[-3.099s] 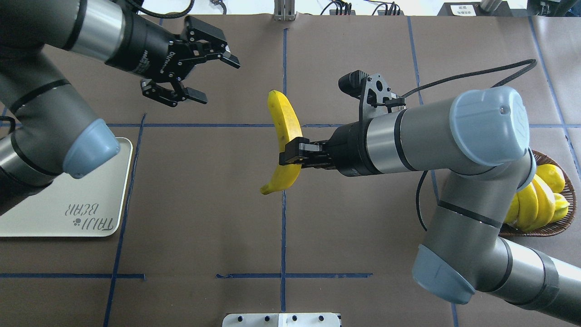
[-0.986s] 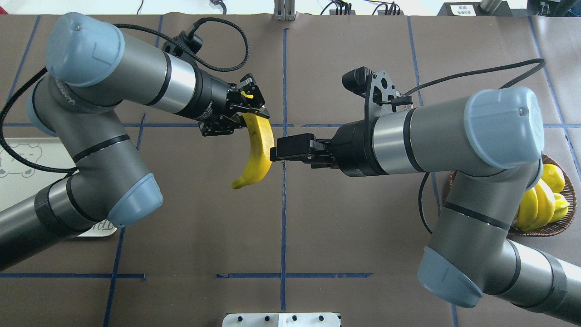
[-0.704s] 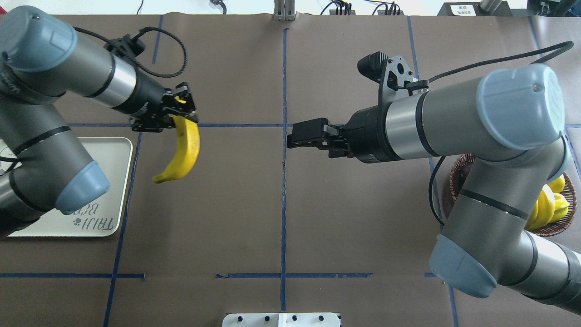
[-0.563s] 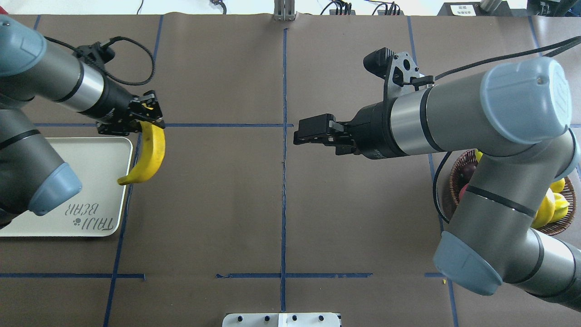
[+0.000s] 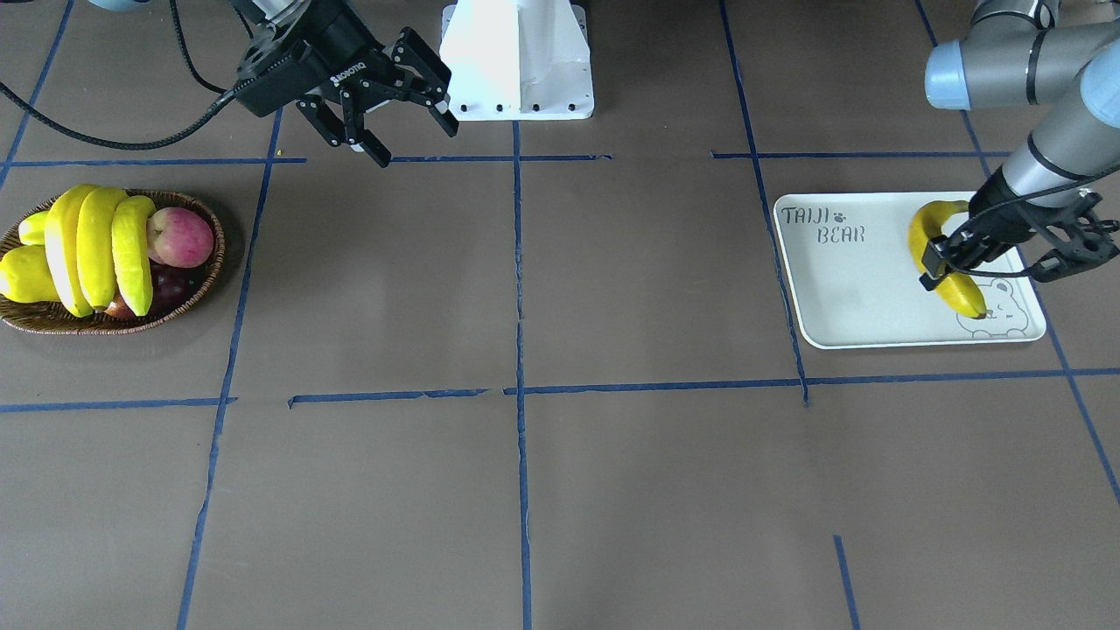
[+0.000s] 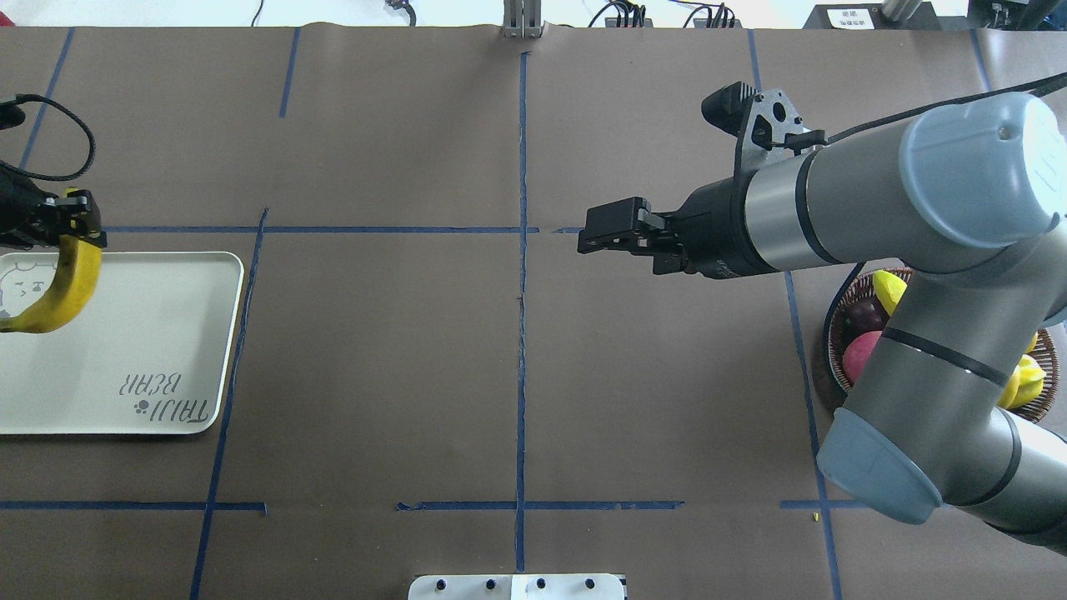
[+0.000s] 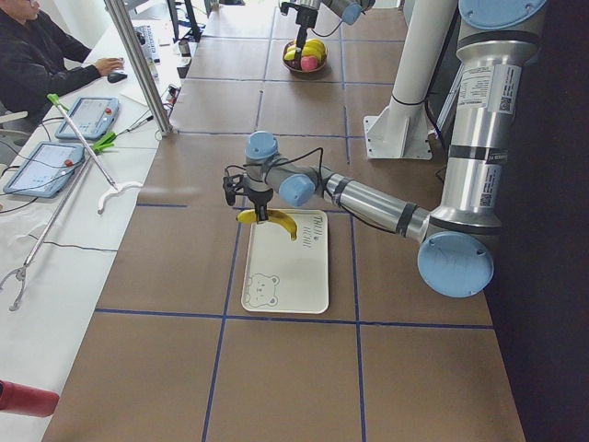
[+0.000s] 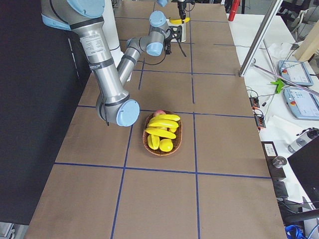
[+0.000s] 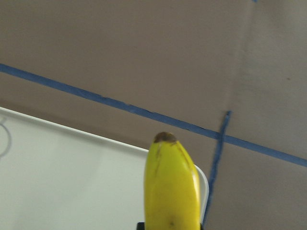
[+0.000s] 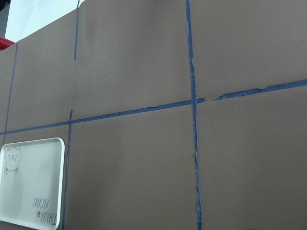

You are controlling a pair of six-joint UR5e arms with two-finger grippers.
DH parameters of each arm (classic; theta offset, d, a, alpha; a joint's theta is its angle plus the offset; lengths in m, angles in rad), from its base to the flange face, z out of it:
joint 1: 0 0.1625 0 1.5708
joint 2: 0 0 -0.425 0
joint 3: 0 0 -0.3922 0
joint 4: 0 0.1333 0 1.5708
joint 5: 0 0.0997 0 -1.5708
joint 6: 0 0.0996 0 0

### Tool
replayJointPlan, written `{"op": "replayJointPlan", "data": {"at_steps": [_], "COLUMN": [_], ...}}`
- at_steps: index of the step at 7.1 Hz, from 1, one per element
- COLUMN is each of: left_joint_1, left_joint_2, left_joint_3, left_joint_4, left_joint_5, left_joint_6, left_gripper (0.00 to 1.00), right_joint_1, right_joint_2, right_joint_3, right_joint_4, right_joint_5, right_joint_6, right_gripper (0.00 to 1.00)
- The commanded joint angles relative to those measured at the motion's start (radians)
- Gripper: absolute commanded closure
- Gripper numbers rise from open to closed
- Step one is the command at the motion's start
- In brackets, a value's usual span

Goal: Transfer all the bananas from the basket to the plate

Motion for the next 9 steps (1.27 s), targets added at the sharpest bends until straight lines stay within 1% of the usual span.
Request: {"op": "replayJointPlan", "data": {"at_steps": [1, 2, 3, 4, 6, 7, 8, 9], "left_joint_1": [-0.043, -0.043, -0.043, -0.043, -0.043, -0.042, -0.037, -0.034], "left_joint_2": [0.016, 0.034, 0.046, 0.052, 0.059, 0.078, 0.091, 0.092], "left_joint_3": [0.153, 0.215, 0.259, 0.267, 0.256, 0.254, 0.256, 0.257], "left_joint_4": [-0.055, -0.139, -0.216, -0.267, -0.321, -0.366, -0.373, -0.373], "left_joint_5": [0.000, 0.000, 0.000, -0.002, -0.003, -0.003, -0.015, -0.047], "left_joint_6": [0.135, 0.131, 0.107, 0.059, -0.083, -0.109, -0.110, -0.110], "left_gripper": [1.00, 1.00, 1.00, 1.00, 1.00, 1.00, 0.96, 0.89], "right_joint_1": [0.023, 0.026, 0.026, 0.028, 0.029, 0.029, 0.029, 0.029], "right_joint_2": [-0.025, -0.018, -0.018, -0.019, -0.021, -0.024, -0.031, -0.033], "right_joint_3": [-0.011, -0.008, -0.008, -0.008, -0.006, -0.006, -0.006, -0.006], "right_joint_4": [-0.013, -0.080, -0.095, -0.096, -0.096, -0.096, -0.096, -0.096], "right_joint_5": [0.000, 0.000, 0.000, 0.000, 0.000, 0.001, 0.002, 0.002], "right_joint_6": [-0.024, -0.071, -0.086, -0.086, -0.086, -0.086, -0.086, -0.086], "right_gripper": [0.00, 0.00, 0.00, 0.00, 0.00, 0.00, 0.00, 0.00]}}
